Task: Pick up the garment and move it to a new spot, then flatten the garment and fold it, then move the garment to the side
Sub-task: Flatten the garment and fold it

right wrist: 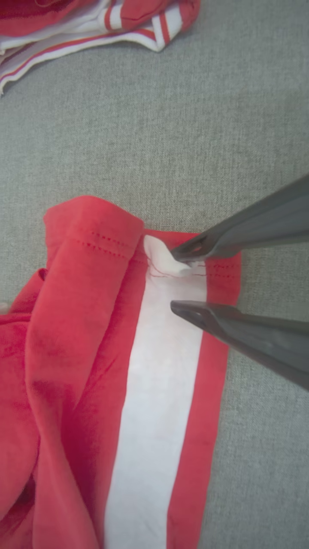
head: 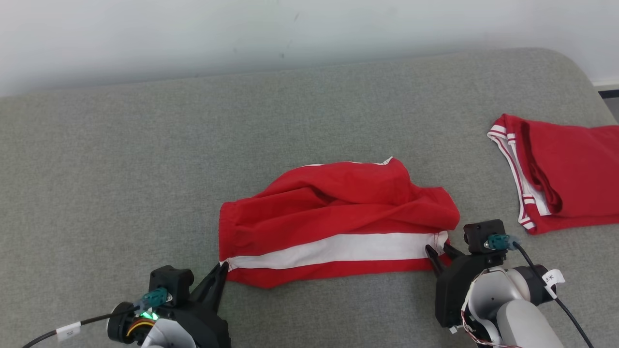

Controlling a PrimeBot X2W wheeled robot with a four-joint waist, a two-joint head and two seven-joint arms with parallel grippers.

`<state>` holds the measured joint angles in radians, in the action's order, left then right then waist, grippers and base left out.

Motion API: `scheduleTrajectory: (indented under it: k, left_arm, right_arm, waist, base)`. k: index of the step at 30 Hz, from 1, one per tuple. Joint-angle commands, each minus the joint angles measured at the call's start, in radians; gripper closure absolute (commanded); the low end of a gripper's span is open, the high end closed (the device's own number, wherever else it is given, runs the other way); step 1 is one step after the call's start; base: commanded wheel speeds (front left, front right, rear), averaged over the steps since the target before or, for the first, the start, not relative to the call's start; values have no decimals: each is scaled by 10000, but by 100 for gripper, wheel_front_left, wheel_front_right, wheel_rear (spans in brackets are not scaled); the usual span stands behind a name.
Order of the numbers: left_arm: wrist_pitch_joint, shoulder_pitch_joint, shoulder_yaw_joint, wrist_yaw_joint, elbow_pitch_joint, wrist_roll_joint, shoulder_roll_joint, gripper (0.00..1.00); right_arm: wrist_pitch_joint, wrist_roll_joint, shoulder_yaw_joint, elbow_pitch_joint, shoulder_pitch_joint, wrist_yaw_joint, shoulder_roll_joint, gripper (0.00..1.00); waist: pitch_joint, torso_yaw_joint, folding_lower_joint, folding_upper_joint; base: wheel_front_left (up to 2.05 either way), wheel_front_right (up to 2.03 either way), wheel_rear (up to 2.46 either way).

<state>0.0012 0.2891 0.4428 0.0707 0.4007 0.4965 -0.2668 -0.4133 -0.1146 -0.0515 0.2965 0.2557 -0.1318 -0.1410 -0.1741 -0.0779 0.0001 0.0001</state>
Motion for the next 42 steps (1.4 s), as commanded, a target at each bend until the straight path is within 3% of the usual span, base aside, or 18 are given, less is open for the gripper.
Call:
scheduleTrajectory:
  k: [1, 2, 3, 4, 13, 26, 42]
  left_arm:
    - [-49, 94, 7, -23, 15, 66, -41, 100]
    - [-54, 95, 12, -29, 14, 76, -45, 100]
    - [-57, 98, 17, -35, 13, 81, -54, 100]
    - [-70, 97, 16, -46, 11, 85, -64, 100]
    - [-737, 175, -367, -163, -367, 354, 59, 100]
    - [-1795, 492, -1520, -224, -2234, 1382, 177, 100]
    - [-65, 1878, -1607, 3, -4547, 2552, -15, 100]
  right_arm:
    - [11, -54, 5, 62, 77, 21, 44, 58]
    - [10, -47, 12, 99, 106, 21, 59, 60]
    - [62, -31, 14, 130, 137, 21, 70, 72]
    - [95, -19, 4, 157, 146, 21, 79, 100]
    - [913, -356, 176, -302, 211, 21, 119, 100]
    - [2183, -1732, 296, -2600, 380, 21, -500, 100]
    - [2756, -2618, -189, -5000, 1469, 21, -1407, 100]
  waist:
    - [2, 13, -1, -1]
    - [0, 23, -1, -1]
    - [0, 32, -1, -1]
    - [1, 37, -1, -1]
    - [113, 32, -1, -1]
    - [568, -12, -1, -1]
    - [1276, -286, -1, -1]
  base:
    - [0, 0, 0]
    - [0, 0, 0]
    - [0, 0, 0]
    - [0, 0, 0]
    - [0, 0, 0]
    - [0, 0, 0]
    - [0, 0, 0]
